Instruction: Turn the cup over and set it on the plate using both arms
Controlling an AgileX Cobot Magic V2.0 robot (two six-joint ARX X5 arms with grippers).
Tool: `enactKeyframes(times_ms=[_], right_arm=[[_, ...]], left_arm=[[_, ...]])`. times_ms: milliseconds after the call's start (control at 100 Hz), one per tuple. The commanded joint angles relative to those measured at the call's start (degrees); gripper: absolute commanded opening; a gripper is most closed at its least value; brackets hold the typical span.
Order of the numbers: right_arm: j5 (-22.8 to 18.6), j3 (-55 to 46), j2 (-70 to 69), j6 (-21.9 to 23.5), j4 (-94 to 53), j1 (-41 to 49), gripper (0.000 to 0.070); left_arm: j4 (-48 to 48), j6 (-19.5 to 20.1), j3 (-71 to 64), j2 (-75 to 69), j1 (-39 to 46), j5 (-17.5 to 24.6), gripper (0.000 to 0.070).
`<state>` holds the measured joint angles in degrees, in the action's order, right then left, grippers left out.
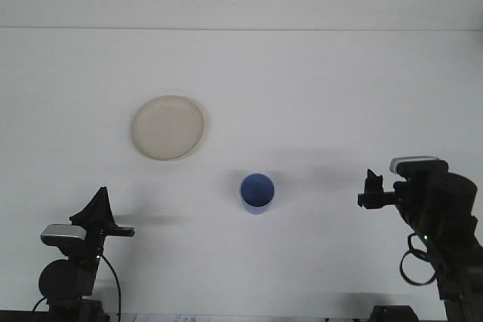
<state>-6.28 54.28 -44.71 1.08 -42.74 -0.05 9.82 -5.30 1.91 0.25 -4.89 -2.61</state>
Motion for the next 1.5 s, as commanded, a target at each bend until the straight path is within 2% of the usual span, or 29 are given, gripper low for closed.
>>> enactKeyframes(times_ms=[0, 70, 110, 190, 310, 370, 480, 580, 680, 810, 950, 1020, 1080, 1100, 1130, 1200, 1210, 1220, 1240, 1260, 1290, 1340, 1490], right_arm=[[0.92, -1.60, 2.86, 1.33, 1.36, 0.09, 0.0324], [2.16, -3.69, 5.84, 1.29, 2.21, 0.09, 0.0081], [2.60, -4.52, 7.10, 1.29, 2.75, 0.09, 0.0000], [3.78, -5.03, 8.63, 1.31, 3.41, 0.09, 0.0000], [3.74, -5.03, 9.03, 1.31, 3.82, 0.09, 0.0000], [3.74, -5.03, 8.96, 1.31, 3.78, 0.09, 0.0000], [3.74, -5.03, 7.85, 1.31, 3.82, 0.09, 0.0000], [3.72, -5.03, 6.47, 1.31, 3.78, 0.09, 0.0000], [3.69, -5.03, 4.96, 1.33, 3.76, 0.09, 0.0000], [3.69, -5.03, 3.32, 1.33, 3.76, 0.09, 0.0000], [3.69, -5.03, 2.43, 1.36, 3.76, 0.09, 0.0000], [3.69, -5.03, 2.27, 1.38, 3.78, 0.09, 0.0000], [3.69, -5.03, 2.27, 1.38, 3.78, 0.09, 0.0000], [3.67, -5.03, 2.27, 1.38, 3.78, 0.09, 0.0000], [3.69, -5.03, 2.27, 1.38, 3.78, 0.09, 0.0000], [3.63, -5.03, 2.27, 1.49, 3.76, 0.09, 0.0000], [3.61, -5.03, 2.27, 1.53, 3.74, 0.09, 0.0000], [3.58, -5.03, 2.27, 1.53, 3.76, 0.09, 0.0000], [3.48, -5.03, 2.27, 1.53, 3.74, 0.09, 0.0000], [3.48, -5.03, 2.27, 1.55, 3.74, 0.09, 0.0000], [3.48, -5.03, 2.27, 1.53, 3.74, 0.09, 0.0000], [3.48, -5.03, 2.27, 1.53, 3.74, 0.09, 0.0000], [3.45, -5.03, 2.27, 1.53, 3.74, 0.09, 0.0000]], left_arm=[[0.52, -0.09, -1.09, -0.07, 0.04, 0.26, 0.0012], [0.79, -0.42, -1.01, -0.07, 0.04, 0.26, 0.0012], [0.74, -1.44, -0.66, -0.07, 0.04, 0.26, 0.0012], [0.37, -4.22, 0.96, -0.04, 0.04, -0.13, 0.0012], [-3.78, -11.17, 7.08, 1.03, 0.04, -4.79, 0.0012], [-7.02, -12.33, 11.80, 3.19, 0.04, -5.35, 0.0012], [-12.94, -10.47, 22.47, 10.47, 0.00, -4.33, 0.0012], [-19.91, -6.05, 34.07, 19.82, 0.00, 1.29, 0.0013], [-30.73, -2.36, 46.18, 30.34, -0.02, 6.95, 0.0013], [-47.43, 1.73, 60.65, 44.13, -0.13, 10.21, 0.0013], [-57.86, 2.01, 70.42, 55.69, -0.79, 10.21, 0.0012], [-58.16, 1.33, 71.97, 59.32, -1.68, 11.02, 0.0015], [-57.13, 0.74, 72.06, 61.72, -2.40, 13.92, 0.0023], [-56.72, 0.76, 72.06, 62.53, -2.58, 15.28, 0.0044], [-56.08, 0.72, 72.06, 63.71, -2.84, 17.42, 0.0128], [-54.71, -0.77, 72.06, 66.42, -3.89, 24.11, 0.0453], [-54.47, -0.79, 72.06, 66.84, -4.11, 25.35, 0.0476], [-54.29, -0.74, 72.06, 67.14, -4.35, 26.25, 0.0535], [-53.77, -0.55, 72.06, 67.82, -4.87, 27.89, 0.0589], [-53.29, -0.46, 72.06, 68.48, -5.44, 28.94, 0.0606], [-52.74, -0.50, 72.08, 69.35, -6.49, 29.75, 0.0594], [-51.54, -0.70, 72.11, 70.77, -8.68, 29.70, 0.0567], [-48.48, -1.62, 73.07, 74.97, -16.28, 29.38, 0.0567]])
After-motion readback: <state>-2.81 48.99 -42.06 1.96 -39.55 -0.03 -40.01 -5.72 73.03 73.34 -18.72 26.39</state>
